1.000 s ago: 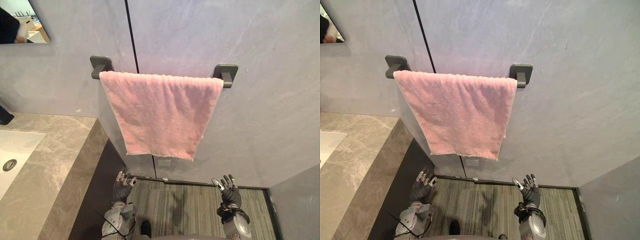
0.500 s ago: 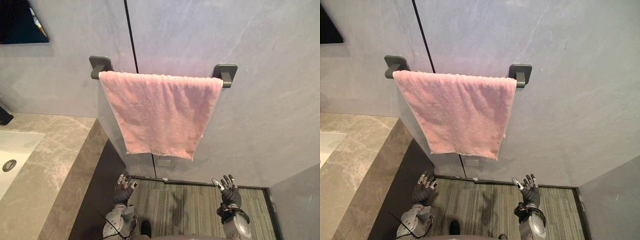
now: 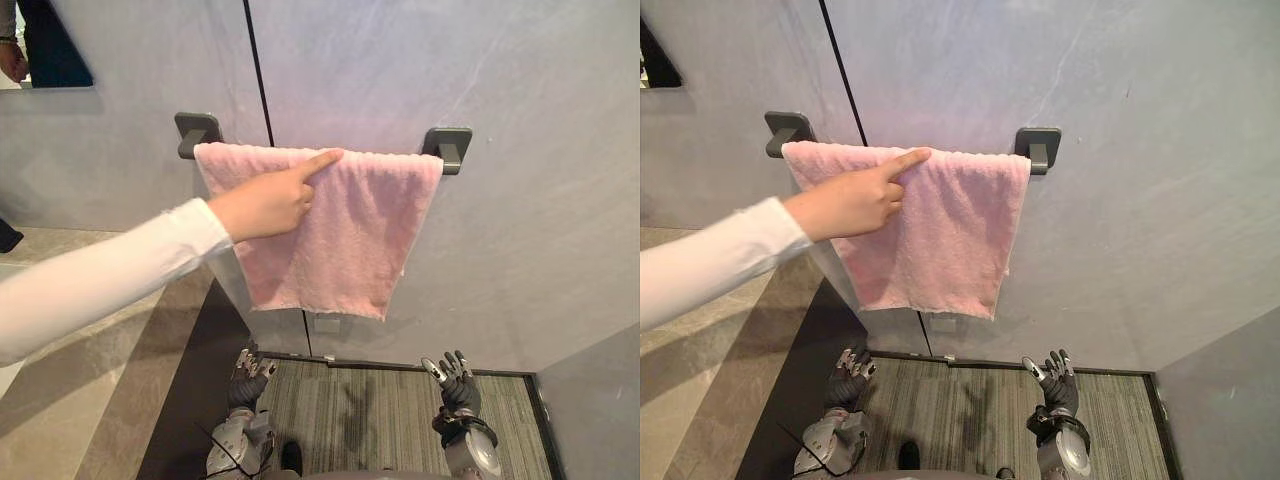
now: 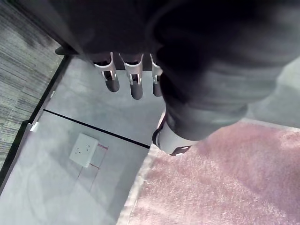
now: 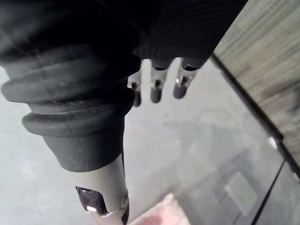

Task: Organize washtable

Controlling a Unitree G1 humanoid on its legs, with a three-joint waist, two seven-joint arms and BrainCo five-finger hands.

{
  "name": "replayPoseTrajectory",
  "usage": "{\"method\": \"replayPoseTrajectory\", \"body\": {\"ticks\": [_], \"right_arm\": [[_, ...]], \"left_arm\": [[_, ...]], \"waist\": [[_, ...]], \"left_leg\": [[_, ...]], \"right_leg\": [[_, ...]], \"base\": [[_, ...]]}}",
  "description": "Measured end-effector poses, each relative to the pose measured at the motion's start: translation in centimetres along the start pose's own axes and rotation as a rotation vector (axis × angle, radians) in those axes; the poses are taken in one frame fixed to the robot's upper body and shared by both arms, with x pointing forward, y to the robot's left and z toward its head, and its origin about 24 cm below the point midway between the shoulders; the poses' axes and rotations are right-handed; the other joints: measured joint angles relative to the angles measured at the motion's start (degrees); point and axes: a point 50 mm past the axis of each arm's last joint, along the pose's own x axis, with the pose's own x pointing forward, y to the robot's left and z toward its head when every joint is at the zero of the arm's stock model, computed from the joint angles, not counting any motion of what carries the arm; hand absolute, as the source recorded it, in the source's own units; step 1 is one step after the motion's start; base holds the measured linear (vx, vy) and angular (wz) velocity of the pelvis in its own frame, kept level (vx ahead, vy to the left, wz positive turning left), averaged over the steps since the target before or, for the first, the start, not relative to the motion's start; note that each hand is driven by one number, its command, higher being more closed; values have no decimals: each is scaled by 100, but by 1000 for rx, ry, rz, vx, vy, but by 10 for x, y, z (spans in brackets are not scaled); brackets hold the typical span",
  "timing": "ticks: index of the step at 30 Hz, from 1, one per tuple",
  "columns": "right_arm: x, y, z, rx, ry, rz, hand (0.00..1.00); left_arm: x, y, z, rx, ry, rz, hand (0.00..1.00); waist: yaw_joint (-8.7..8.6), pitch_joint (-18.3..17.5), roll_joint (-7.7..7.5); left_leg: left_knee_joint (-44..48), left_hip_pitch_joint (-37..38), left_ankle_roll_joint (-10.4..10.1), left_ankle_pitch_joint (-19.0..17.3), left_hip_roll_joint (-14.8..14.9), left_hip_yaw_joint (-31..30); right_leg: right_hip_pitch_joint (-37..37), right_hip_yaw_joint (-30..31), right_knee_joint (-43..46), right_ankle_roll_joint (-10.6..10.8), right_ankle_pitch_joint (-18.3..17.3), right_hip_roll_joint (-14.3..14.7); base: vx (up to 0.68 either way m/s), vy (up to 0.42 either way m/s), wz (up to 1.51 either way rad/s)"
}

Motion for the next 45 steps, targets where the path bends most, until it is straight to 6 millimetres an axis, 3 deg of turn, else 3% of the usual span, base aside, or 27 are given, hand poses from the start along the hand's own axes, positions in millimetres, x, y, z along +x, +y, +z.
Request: {"method": "replayPoseTrajectory", "body": {"ticks": [9,18,26,29,32,35,39,42,45], "right_arm": [[5,5,2,0,-6,13,0],[8,10,6,3,-19,29,0],[12,16,8,3,-23,48,0],[12,17,7,2,-22,52,0],[13,18,9,-14,-25,63,0],[15,22,11,-25,-36,77,0],[17,26,14,-41,-48,94,0],[17,30,15,-42,-52,124,0],[17,34,14,-45,-47,152,0]], "left_arm": [[-2,-9,-12,23,55,-49,0],[5,-15,-10,40,53,-93,0],[6,-19,-7,83,45,-149,0],[6,-28,10,79,-33,-184,0],[3,-40,51,48,-213,-225,0],[-8,-46,105,-1,-466,-238,0],[-29,-28,160,-21,-768,-114,0],[-38,-11,183,-37,-895,0,0],[-46,-1,193,-18,-964,85,0]], "waist": [[-13,3,5],[-28,4,2],[-157,5,-2],[-160,6,-4],[-159,13,-10],[-176,16,-13],[-170,62,-6],[-165,108,15],[-163,109,16]], "left_leg": [[0,57,9,-79,1,191],[1,73,12,-96,-10,198],[0,82,12,-96,-11,202],[1,82,12,-96,-9,203],[2,82,11,-96,-6,216],[3,86,12,-96,-10,217],[27,158,12,-96,-11,216],[2,193,13,-97,-11,213],[1,193,13,-96,-14,208]], "right_leg": [[-79,186,1,10,-4,3],[-67,189,-3,-10,10,-1],[-62,199,-5,-10,13,-5],[-62,199,-5,-11,14,-4],[-71,214,-2,-14,17,-2],[-69,216,3,-9,22,-4],[25,213,13,-11,26,-6],[31,213,15,-11,26,-6],[30,212,16,-11,25,-10]], "base": [[6,-3,-11],[16,-1,0],[0,0,0],[0,0,0],[0,0,0],[0,0,0],[0,0,0],[-45,3,0],[0,0,0]]}}
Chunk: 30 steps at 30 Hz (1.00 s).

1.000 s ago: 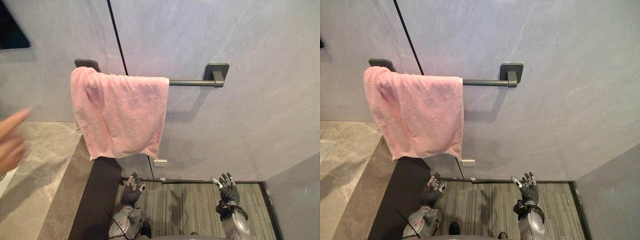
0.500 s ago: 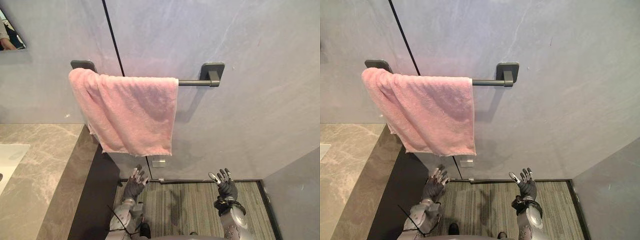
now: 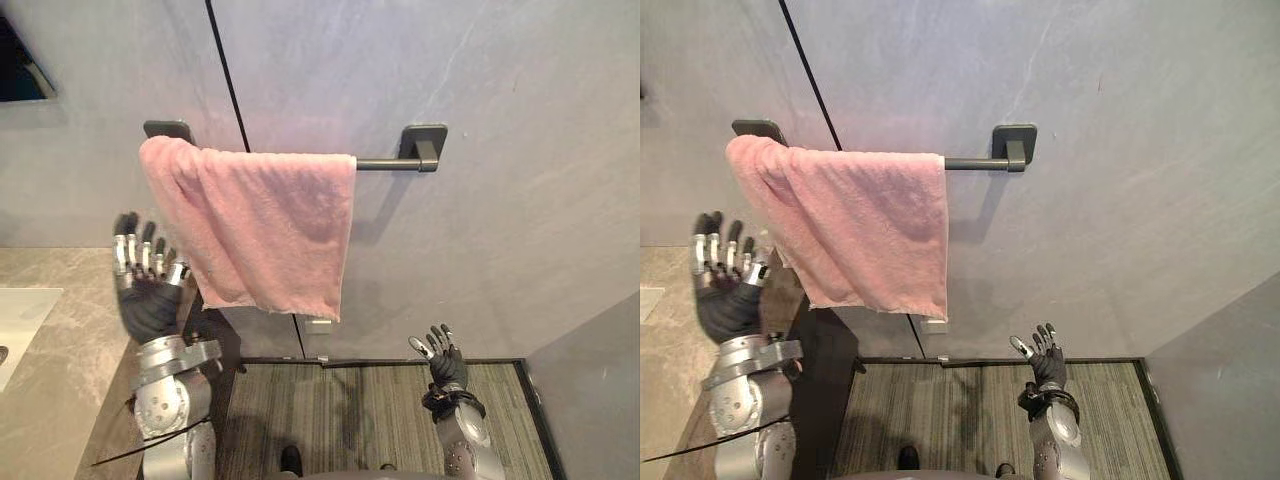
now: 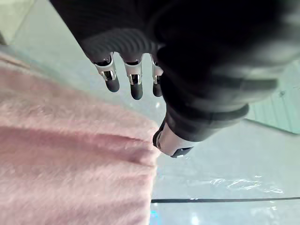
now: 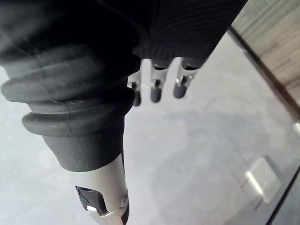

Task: Organize washtable

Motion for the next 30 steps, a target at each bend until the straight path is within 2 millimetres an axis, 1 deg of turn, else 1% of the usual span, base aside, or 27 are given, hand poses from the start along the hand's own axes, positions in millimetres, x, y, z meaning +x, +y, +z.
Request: {"method": "replayPoseTrajectory", "body": {"ticks": [5,9,13,15,17,19,20,24,27,30], "right_arm": [[0,2,0,0,1,10,0],[-1,2,0,-4,0,16,0],[0,2,8,-10,-28,33,0],[1,2,13,-23,-47,45,0],[1,1,14,-32,-48,45,0],[1,-1,15,-36,-51,45,0],[0,-3,17,-37,-56,45,0],[-4,-7,18,-37,-63,36,0],[-6,-12,18,-40,-61,19,0],[-6,-15,18,-40,-63,10,0]], "left_arm": [[2,4,5,84,-40,36,0],[6,17,17,162,-102,118,0],[20,34,25,238,-150,183,0],[35,44,22,297,-143,175,0],[46,48,18,329,-129,161,0],[58,50,16,343,-128,152,0],[67,52,16,349,-135,154,0],[81,53,16,351,-132,139,0],[91,57,14,352,-116,135,0],[97,57,10,325,-89,100,0]], "waist": [[-1,1,1],[-11,21,5],[-1,68,50],[12,105,72],[16,115,68],[19,120,65],[17,147,50],[7,235,6],[3,257,7],[-7,293,2]], "left_leg": [[0,0,0,1,-3,-1],[1,-2,1,1,-1,-2],[0,-22,0,2,-2,-17],[-1,-38,0,2,-2,-26],[-1,-79,0,2,-3,-32],[0,-189,1,3,-2,-36],[2,-295,5,9,-1,-32],[23,-378,9,12,-3,-16],[35,-455,10,13,-2,-10],[35,-454,10,13,-2,-5]], "right_leg": [[-1,-3,4,0,0,-3],[-1,-8,3,-1,0,-1],[-9,-25,2,-2,1,-1],[-15,-33,-8,-3,0,0],[-47,-37,-20,-3,0,3],[-136,-36,-18,-20,12,6],[-231,-29,-13,-37,34,9],[-320,-23,-13,-38,36,8],[-405,-15,-12,-40,36,12],[-412,5,-12,-42,35,11]], "base": [[0,0,0],[0,0,0],[0,0,0],[0,0,0],[0,0,0],[0,0,0],[40,-5,-1],[33,-4,-1],[46,-7,-2],[14,-2,-2]]}}
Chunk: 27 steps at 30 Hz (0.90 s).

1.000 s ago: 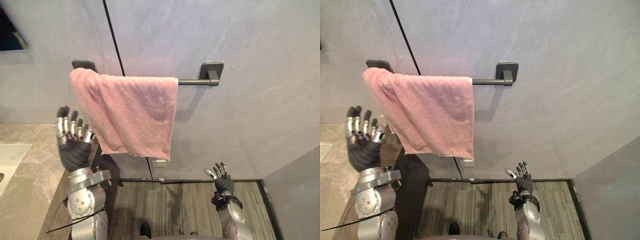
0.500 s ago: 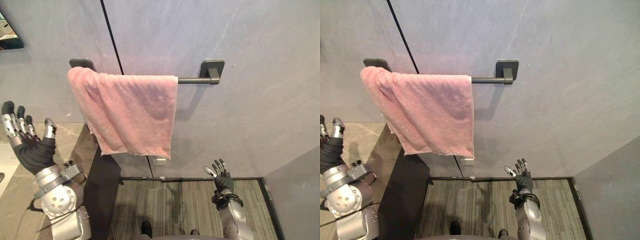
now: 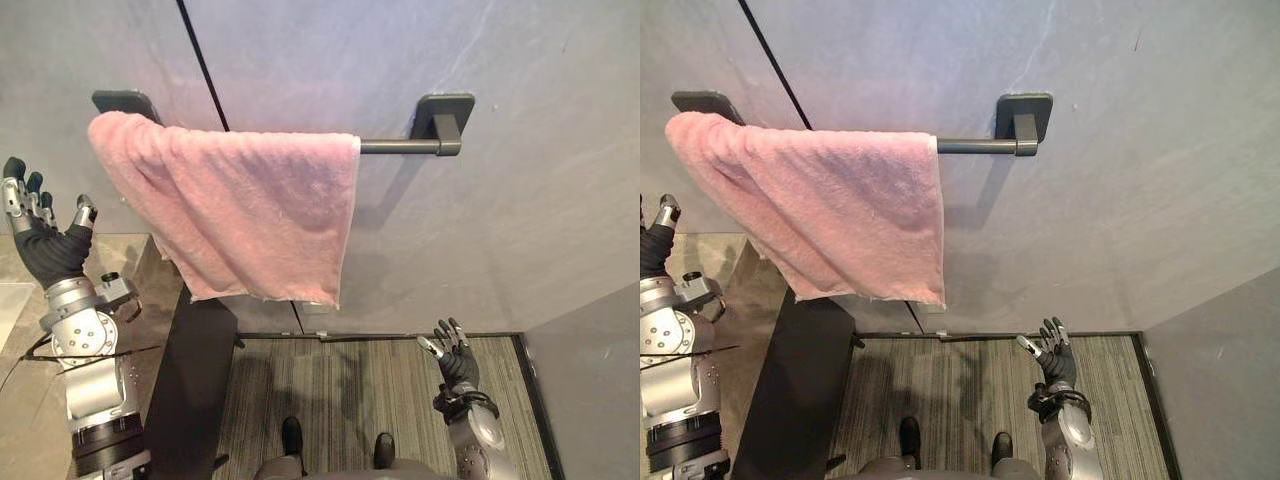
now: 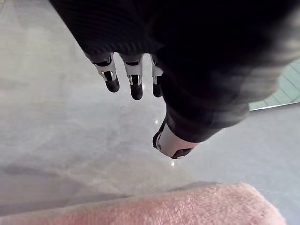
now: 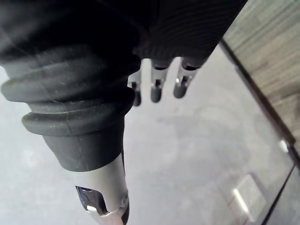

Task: Organize washtable

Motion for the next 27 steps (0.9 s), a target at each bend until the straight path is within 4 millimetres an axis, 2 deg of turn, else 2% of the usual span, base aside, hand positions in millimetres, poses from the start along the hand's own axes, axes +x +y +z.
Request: {"method": "replayPoseTrajectory", "body": {"ticks": [2,4,7,10,15,27], "right_arm": [[1,-1,2,-10,-3,3,0],[2,-2,4,-21,-8,8,0],[3,-4,6,-34,-10,7,0],[1,-8,5,-47,-4,2,0],[3,-3,6,-58,-1,31,0],[2,-1,0,-86,23,59,0]], "left_arm": [[1,-10,-1,-19,10,-72,0],[-1,-19,-10,-46,59,-157,0],[-2,-19,-16,-101,96,-172,0],[-4,-26,-19,-144,130,-283,0],[-7,-25,-19,-113,154,-426,0],[-8,-19,-20,-79,171,-489,0]], "waist": [[15,64,1],[31,73,-4],[61,80,-17],[196,82,-25],[212,82,-40],[191,77,-74]], "left_leg": [[0,-35,-2,-1,8,13],[-1,-118,-1,-1,19,63],[1,-117,-1,-1,21,84],[2,-117,-2,-1,28,98],[-1,-112,-1,-1,26,101],[1,-88,-1,0,25,146]], "right_leg": [[-48,41,0,-6,1,7],[-169,114,13,-24,21,16],[-180,135,20,-24,24,16],[-187,148,23,-30,28,22],[-187,155,33,-28,32,17],[-183,199,33,-26,36,17]], "base": [[-19,0,-6],[-32,4,-13],[1,4,-5],[0,0,0],[0,0,0],[2,0,-1]]}}
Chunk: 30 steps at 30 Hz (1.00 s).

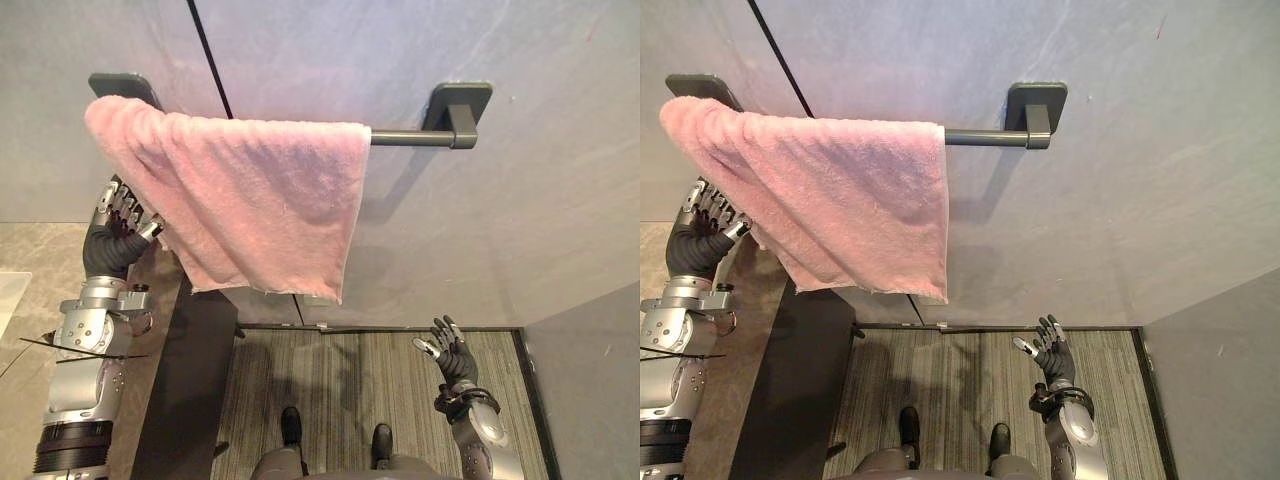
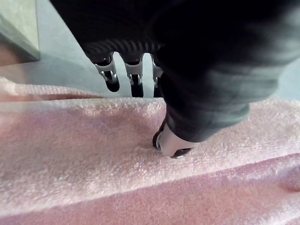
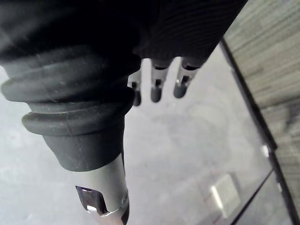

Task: Organize washtable

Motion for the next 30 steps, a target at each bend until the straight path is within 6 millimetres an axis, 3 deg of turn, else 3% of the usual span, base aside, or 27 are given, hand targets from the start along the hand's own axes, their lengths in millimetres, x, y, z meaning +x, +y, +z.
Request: {"method": "replayPoseTrajectory", "body": {"ticks": [8,15,16,25,30], "right_arm": [[-1,-2,-7,-3,32,-7,0],[2,2,-5,-4,30,7,0],[2,2,-6,-7,33,8,0],[2,3,-6,-9,40,8,0],[6,16,12,-8,-29,62,0]], "left_arm": [[-1,-12,-7,-4,31,-54,0],[-1,-25,-26,12,103,-88,0],[0,-26,-29,12,112,-81,100],[3,-37,-39,22,141,-32,100],[2,-43,-42,4,143,-18,100]], "waist": [[-12,-1,-1],[-13,8,-28],[-19,11,-38],[-49,33,-119],[-43,34,-118]], "left_leg": [[0,10,0,0,3,9],[-1,-102,2,2,24,149],[1,-100,2,2,24,166],[2,-76,2,2,30,226],[-3,-55,3,3,34,240]], "right_leg": [[-6,14,19,-1,1,1],[-217,161,57,-8,53,16],[-217,178,46,-9,61,18],[-221,241,35,-15,93,23],[-209,247,31,-15,106,27]], "base": [[0,0,0],[0,1,-10],[14,1,-13],[3,0,-3],[0,0,0]]}}
